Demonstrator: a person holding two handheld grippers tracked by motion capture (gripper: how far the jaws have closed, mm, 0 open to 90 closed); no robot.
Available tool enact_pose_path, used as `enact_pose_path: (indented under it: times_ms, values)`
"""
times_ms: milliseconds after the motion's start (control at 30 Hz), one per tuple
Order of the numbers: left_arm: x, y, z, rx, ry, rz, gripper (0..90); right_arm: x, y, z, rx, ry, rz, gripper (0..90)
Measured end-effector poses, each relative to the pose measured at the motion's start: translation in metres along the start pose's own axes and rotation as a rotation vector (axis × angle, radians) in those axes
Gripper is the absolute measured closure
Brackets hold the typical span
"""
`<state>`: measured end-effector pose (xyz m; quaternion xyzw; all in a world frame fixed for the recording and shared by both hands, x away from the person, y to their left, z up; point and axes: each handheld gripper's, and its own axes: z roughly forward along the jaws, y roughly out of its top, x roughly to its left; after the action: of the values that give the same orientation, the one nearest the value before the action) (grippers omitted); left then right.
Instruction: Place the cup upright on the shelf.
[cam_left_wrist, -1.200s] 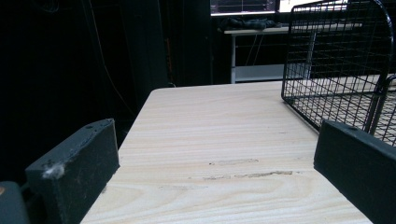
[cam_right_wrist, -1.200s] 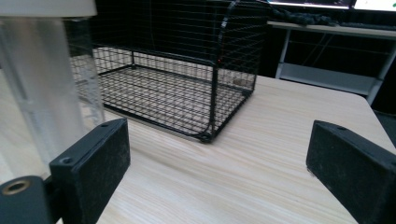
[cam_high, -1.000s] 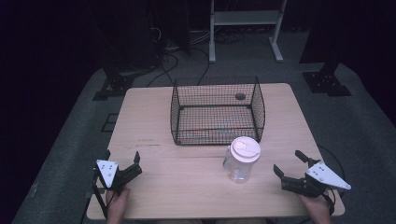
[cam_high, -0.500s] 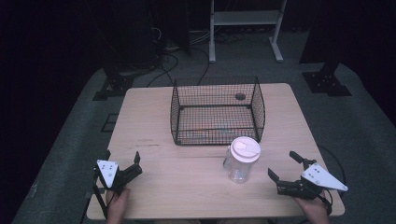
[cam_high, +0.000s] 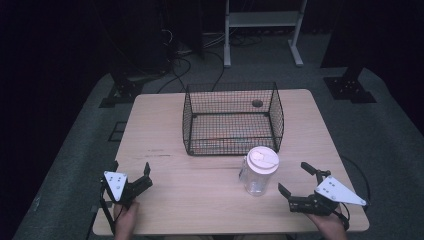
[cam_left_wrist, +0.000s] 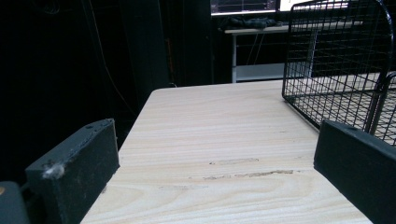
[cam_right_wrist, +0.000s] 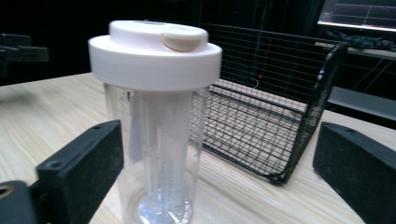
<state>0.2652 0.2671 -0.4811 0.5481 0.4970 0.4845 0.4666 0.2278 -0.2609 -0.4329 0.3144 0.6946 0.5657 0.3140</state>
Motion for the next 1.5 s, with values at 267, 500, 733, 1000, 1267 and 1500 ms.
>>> enact_pose_path:
  times_ms: [267,500,733,1000,1267,1500]
  values:
    - [0.0,0.0,0.0,0.001,0.002,0.0,0.0,0.009,0.007,0.004,-0.009,0.051,0.006,0.8]
    - [0.0,0.0,0.0,0.001,0.003,-0.002,0.0,0.016,0.015,0.013,0.006,0.068,-0.024,0.9]
    - [0.0,0.0,0.0,0.001,0.004,-0.003,0.0,0.02,0.018,0.03,0.018,0.092,-0.033,0.8]
    - [0.0,0.0,0.0,0.001,0.003,-0.002,0.0,0.021,0.02,0.045,0.01,0.106,-0.013,0.8]
    - [0.001,0.0,0.0,0.0,0.003,-0.004,0.0,0.024,0.026,0.057,-0.002,0.12,-0.018,0.8]
    - [0.001,0.0,0.0,-0.001,0.001,-0.004,0.0,0.024,0.028,0.066,-0.008,0.118,-0.023,0.9]
